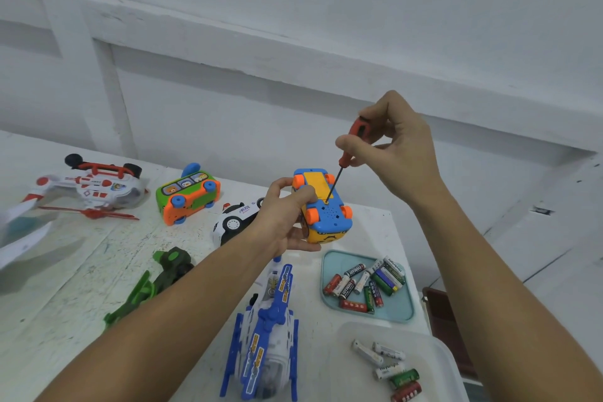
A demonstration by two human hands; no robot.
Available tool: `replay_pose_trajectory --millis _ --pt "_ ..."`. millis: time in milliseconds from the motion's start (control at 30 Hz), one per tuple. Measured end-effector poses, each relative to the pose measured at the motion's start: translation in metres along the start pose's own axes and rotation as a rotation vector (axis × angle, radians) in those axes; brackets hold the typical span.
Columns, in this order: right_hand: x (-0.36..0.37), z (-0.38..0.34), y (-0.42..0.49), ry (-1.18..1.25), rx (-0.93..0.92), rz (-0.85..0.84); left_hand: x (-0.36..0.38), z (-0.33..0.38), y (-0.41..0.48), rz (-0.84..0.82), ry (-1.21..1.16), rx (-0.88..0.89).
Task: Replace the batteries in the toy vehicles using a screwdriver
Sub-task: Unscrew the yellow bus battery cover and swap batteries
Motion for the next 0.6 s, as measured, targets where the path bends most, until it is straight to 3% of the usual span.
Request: replay_pose_trajectory --millis 167,367,600 --pt "0.007 -0.008 0.001 -0.066 -0.075 -0.005 0.002 0.001 0.001 -0.009 0.001 0.009" --pt "0.001 -0.001 -0.001 0.150 -0.014 -0.057 -0.001 0.004 0.001 -0.002 -0.009 0.028" --pt "-0.002 0.000 0.002 -0.046 -0.004 0.013 -0.003 0.001 0.002 0.013 0.000 0.038"
Point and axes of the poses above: each hand's wrist, its own y-axis towards the middle knuckle, its own x-axis out of the palm, z = x × y, the point moved 5 cm from there along y, towards the middle knuckle, and after that the axes turned 11 degrees about -z, right-handed, at the moved point
